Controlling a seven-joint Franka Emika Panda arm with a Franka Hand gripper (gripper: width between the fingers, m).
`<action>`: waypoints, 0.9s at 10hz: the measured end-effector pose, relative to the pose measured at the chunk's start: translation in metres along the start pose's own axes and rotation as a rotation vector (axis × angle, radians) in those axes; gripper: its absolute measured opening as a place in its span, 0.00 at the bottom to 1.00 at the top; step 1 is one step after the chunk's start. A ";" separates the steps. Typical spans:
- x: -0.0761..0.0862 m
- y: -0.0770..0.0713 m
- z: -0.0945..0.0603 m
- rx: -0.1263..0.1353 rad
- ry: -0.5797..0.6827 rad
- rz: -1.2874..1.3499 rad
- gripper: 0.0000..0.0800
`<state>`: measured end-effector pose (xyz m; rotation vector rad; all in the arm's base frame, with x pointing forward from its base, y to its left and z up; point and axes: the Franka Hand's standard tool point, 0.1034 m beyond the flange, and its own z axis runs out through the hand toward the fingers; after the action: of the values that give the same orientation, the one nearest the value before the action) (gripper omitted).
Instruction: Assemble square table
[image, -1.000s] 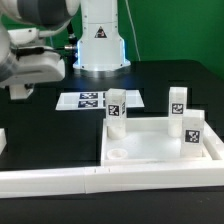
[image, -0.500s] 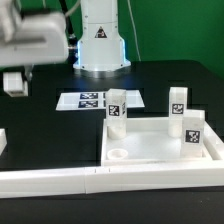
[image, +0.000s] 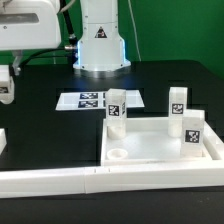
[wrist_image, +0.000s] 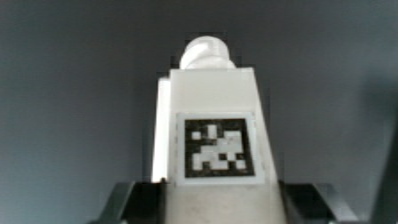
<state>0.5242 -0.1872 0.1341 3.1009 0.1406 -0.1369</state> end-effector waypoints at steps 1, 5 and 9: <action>0.018 -0.004 -0.007 -0.034 0.080 0.018 0.36; 0.097 -0.082 -0.058 0.017 0.360 0.204 0.36; 0.096 -0.102 -0.054 -0.028 0.527 0.205 0.36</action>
Offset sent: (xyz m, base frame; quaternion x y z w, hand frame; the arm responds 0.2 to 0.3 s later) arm 0.0557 0.0848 0.0342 0.1203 0.1282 0.1710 0.9695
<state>0.6148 -0.0748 0.1761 3.0158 -0.1626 0.6792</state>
